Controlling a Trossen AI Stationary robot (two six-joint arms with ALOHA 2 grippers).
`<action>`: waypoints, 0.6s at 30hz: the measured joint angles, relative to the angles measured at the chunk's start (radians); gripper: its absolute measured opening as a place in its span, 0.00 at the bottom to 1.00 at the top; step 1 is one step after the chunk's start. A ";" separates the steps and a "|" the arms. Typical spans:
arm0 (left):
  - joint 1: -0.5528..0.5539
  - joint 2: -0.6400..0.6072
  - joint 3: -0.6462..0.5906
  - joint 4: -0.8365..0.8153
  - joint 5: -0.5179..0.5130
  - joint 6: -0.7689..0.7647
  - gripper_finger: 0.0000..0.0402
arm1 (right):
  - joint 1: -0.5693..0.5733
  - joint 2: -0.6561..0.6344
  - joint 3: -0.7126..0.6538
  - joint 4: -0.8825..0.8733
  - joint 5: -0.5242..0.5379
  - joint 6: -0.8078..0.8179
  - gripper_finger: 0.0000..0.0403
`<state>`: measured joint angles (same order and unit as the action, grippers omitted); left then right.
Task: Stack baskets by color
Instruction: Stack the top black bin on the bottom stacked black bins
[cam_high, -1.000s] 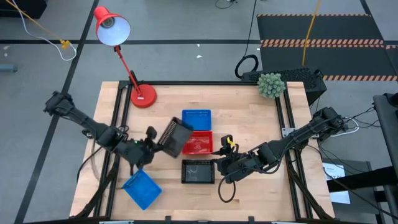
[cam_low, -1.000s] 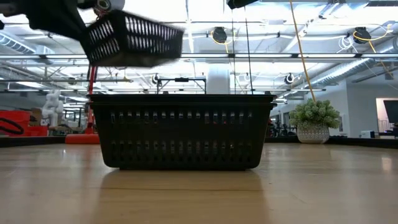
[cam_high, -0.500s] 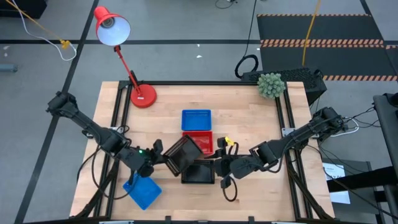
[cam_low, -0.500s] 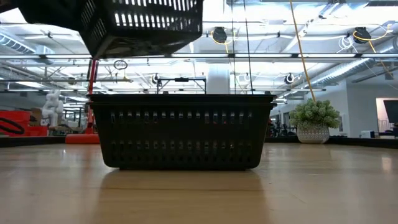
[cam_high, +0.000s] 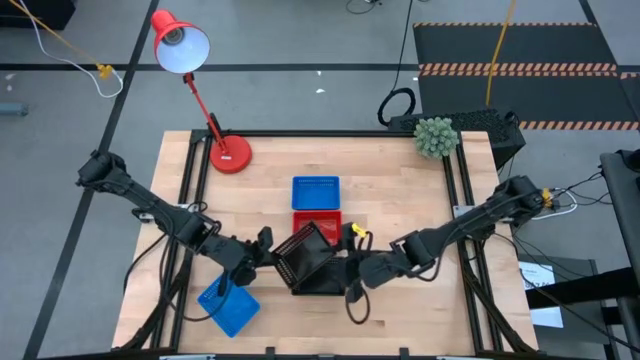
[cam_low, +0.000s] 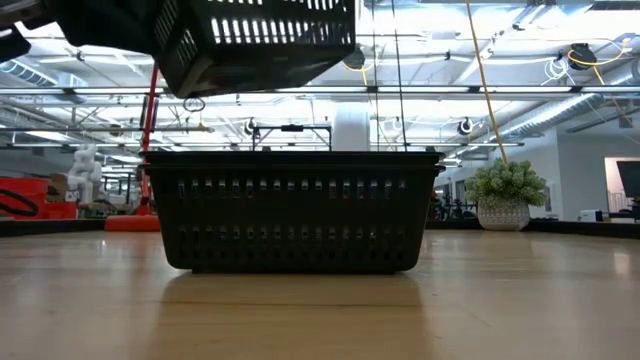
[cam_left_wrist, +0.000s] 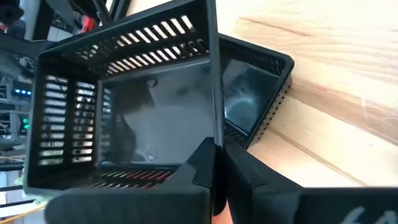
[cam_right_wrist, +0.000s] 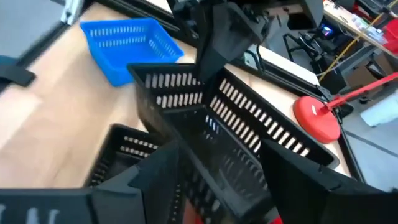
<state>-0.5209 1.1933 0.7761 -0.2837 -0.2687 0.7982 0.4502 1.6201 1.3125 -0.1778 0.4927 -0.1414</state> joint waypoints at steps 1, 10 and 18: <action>0.000 0.001 0.000 0.000 0.000 0.004 0.06 | -0.005 0.005 0.000 0.000 -0.006 -0.007 0.54; -0.012 0.000 0.000 -0.002 0.003 0.005 0.02 | -0.012 0.010 0.000 -0.096 -0.053 -0.059 0.42; -0.011 0.000 0.000 0.015 0.000 0.029 0.10 | -0.012 0.010 0.000 -0.125 -0.087 -0.123 0.25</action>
<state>-0.5316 1.1938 0.7761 -0.2683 -0.2691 0.8269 0.4381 1.6299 1.3125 -0.3025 0.4059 -0.2640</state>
